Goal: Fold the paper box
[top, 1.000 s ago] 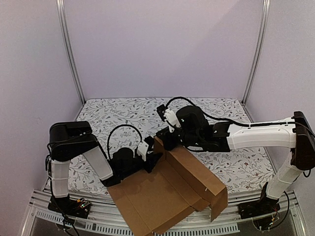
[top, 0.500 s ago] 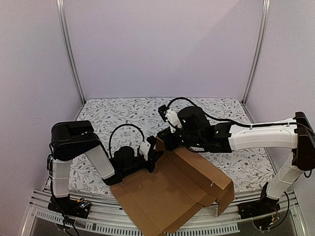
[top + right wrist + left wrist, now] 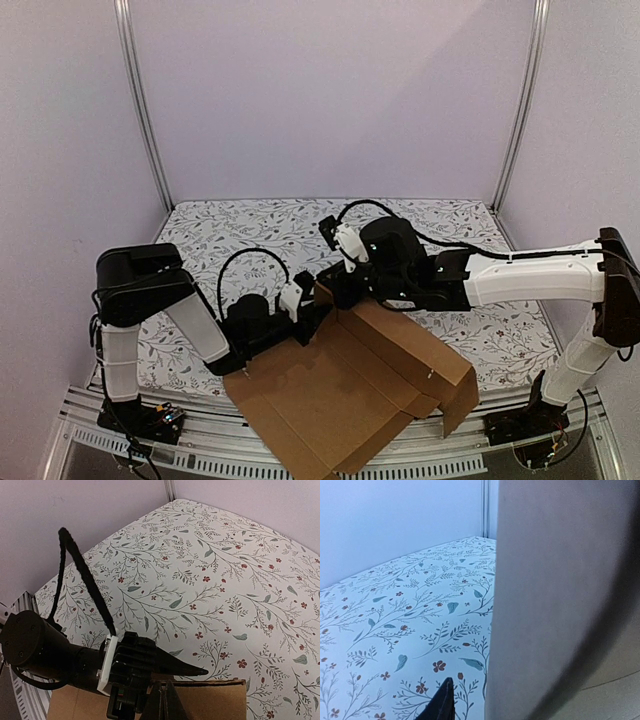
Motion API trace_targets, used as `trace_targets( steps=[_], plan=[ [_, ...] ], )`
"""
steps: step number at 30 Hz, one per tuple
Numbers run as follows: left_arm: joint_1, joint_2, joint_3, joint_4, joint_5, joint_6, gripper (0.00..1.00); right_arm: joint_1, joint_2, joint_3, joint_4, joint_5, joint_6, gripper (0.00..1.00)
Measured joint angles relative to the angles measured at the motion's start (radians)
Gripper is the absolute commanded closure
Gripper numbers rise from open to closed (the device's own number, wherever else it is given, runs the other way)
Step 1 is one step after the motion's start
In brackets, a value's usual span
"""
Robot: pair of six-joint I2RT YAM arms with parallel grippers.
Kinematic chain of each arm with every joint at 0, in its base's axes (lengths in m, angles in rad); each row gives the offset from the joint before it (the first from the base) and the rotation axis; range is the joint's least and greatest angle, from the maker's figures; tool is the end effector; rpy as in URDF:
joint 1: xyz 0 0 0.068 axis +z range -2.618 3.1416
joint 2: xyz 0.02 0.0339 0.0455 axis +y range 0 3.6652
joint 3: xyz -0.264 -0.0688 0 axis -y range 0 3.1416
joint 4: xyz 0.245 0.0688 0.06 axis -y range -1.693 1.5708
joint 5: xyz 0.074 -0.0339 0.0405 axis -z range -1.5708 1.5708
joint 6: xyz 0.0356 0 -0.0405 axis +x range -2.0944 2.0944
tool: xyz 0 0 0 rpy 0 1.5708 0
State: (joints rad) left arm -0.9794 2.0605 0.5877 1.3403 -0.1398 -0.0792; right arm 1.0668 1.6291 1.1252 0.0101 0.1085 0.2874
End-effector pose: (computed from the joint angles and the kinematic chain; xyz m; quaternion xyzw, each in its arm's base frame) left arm 0.1915 -0.2763 0.0941 0.2851 0.6958 -0.2864 0.5937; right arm 0.1846 0.3267 0.2594 -0.2999 0.8035 0.2846 0.4283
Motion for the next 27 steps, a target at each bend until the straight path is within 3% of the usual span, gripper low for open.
trace_targets(
  steps=[7, 8, 10, 11, 18, 19, 21, 23, 27],
  plan=[
    [0.013, -0.049, 0.003, 0.000, 0.005, 0.018, 0.68, 0.006, 0.000, 0.000, -0.005, -0.014, 0.000, 1.00],
    [0.013, -0.052, 0.003, 0.000, 0.007, 0.020, 0.72, 0.006, 0.000, 0.000, -0.005, -0.014, 0.000, 1.00],
    [0.014, -0.055, 0.005, -0.001, 0.017, 0.022, 0.96, 0.006, 0.000, 0.000, -0.005, -0.014, 0.000, 1.00],
    [0.015, -0.056, 0.006, -0.003, 0.026, 0.024, 1.00, 0.006, 0.000, 0.000, -0.005, -0.014, 0.000, 1.00],
    [0.019, -0.062, 0.013, -0.021, 0.058, 0.027, 1.00, 0.006, 0.000, 0.000, -0.006, -0.013, 0.000, 1.00],
    [0.019, -0.067, 0.013, -0.029, 0.058, 0.027, 0.98, 0.006, 0.000, 0.000, -0.006, -0.013, 0.000, 1.00],
    [0.019, -0.075, 0.013, -0.041, 0.058, 0.027, 0.82, 0.006, 0.000, 0.000, -0.006, -0.013, 0.000, 1.00],
    [0.020, -0.084, 0.012, -0.047, 0.060, 0.027, 0.72, 0.006, 0.000, 0.000, -0.006, -0.014, 0.000, 1.00],
    [0.023, -0.143, 0.013, -0.025, 0.057, 0.037, 0.69, 0.006, 0.000, 0.000, -0.008, -0.014, 0.000, 1.00]
  ],
)
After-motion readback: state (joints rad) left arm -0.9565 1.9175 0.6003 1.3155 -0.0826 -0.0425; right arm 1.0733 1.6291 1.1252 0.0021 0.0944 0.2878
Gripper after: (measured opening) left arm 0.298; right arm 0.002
